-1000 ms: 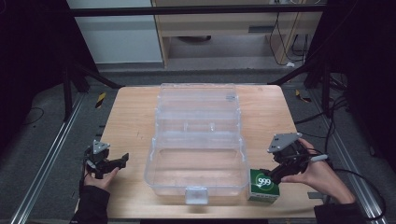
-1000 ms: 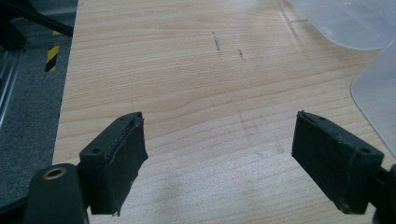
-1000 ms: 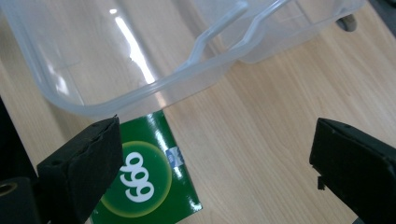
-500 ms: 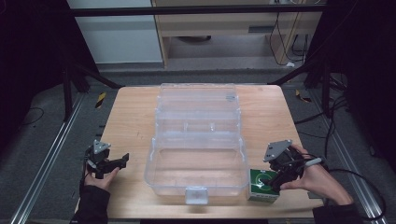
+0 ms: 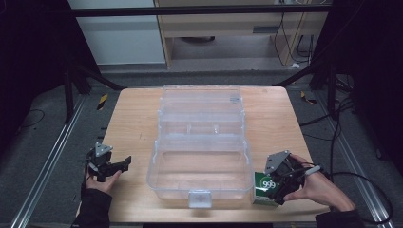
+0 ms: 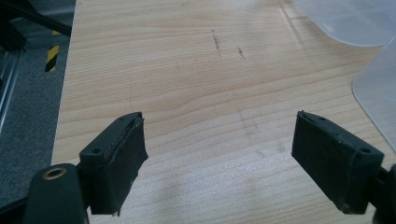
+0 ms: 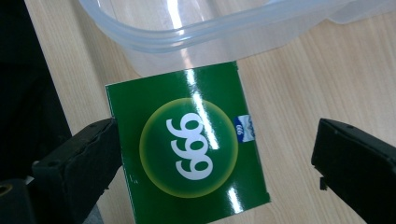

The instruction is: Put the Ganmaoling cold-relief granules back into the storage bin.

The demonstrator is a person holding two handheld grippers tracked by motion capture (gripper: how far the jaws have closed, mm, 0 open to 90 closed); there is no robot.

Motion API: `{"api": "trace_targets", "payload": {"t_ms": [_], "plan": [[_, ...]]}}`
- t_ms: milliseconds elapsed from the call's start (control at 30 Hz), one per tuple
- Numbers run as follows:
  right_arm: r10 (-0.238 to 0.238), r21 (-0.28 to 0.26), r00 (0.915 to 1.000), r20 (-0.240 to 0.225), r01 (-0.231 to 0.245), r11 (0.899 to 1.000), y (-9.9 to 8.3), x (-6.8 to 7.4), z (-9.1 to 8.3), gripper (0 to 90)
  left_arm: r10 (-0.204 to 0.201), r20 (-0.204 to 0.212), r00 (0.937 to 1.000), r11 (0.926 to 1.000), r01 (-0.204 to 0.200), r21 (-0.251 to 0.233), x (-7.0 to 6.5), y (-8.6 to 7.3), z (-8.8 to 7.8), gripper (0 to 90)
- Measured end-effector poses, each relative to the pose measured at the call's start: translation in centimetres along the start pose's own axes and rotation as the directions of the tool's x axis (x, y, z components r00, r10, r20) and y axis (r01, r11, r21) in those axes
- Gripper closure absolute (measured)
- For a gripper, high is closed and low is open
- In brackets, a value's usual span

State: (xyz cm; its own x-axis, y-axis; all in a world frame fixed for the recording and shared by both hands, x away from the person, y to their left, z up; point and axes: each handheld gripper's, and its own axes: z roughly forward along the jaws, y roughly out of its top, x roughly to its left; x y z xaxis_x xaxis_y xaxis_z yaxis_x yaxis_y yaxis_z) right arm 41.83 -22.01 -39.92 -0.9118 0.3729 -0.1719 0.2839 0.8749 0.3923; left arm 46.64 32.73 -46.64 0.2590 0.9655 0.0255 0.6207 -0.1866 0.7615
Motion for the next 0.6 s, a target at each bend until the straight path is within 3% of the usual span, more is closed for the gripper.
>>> {"api": "trace_targets", "payload": {"t_ms": [600], "plan": [[-0.043,0.056,0.9977,-0.052,0.046,0.997,0.5,0.6,2.0,2.1,0.005,-0.002,1.0000,1.0000,-0.005,0.003,0.0,0.0,0.0,16.8]]}}
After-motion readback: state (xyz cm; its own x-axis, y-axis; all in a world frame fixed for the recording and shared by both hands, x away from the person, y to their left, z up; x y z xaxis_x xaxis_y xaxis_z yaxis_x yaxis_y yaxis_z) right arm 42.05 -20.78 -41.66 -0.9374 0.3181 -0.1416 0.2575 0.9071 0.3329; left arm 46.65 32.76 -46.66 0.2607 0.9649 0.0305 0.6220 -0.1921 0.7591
